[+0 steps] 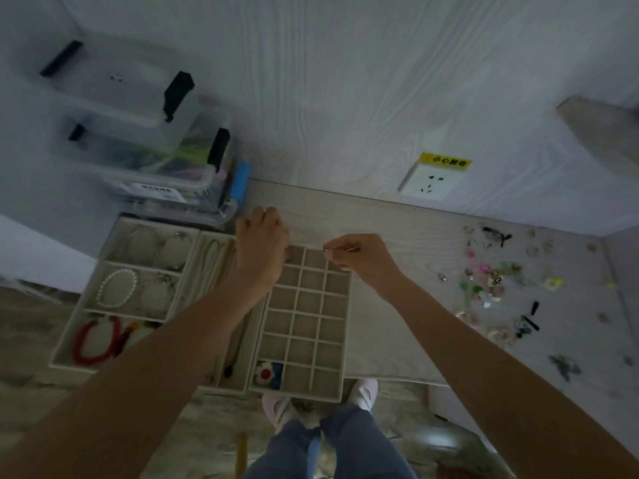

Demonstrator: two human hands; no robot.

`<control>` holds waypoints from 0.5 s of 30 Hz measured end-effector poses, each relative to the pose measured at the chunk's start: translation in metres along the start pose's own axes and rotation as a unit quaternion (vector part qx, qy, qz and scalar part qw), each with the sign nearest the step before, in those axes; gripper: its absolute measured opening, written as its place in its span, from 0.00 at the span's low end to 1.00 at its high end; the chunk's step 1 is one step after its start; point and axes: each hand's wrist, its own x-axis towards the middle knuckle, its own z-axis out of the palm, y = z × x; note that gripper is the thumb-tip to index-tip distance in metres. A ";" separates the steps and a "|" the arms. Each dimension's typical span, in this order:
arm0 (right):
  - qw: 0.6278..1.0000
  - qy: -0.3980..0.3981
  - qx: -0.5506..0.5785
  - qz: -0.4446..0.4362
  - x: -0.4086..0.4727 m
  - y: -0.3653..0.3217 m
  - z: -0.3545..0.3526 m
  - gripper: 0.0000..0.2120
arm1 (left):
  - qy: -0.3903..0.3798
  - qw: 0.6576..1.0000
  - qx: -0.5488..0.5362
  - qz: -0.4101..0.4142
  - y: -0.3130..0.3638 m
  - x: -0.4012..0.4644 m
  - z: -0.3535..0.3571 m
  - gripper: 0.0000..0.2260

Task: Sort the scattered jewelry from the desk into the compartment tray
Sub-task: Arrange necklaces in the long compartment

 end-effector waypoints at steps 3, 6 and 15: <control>0.999 -0.001 -0.038 0.000 0.003 -0.001 0.005 0.07 | 0.002 0.999 -0.042 0.001 0.001 0.001 0.001 0.10; 0.999 -0.006 -0.054 -0.009 0.004 -0.002 0.009 0.08 | 0.026 0.991 -0.125 0.039 -0.007 -0.002 -0.002 0.05; 0.964 -0.033 -0.253 -0.074 0.015 -0.011 0.032 0.09 | -0.054 0.986 -0.019 0.156 -0.026 -0.010 -0.008 0.15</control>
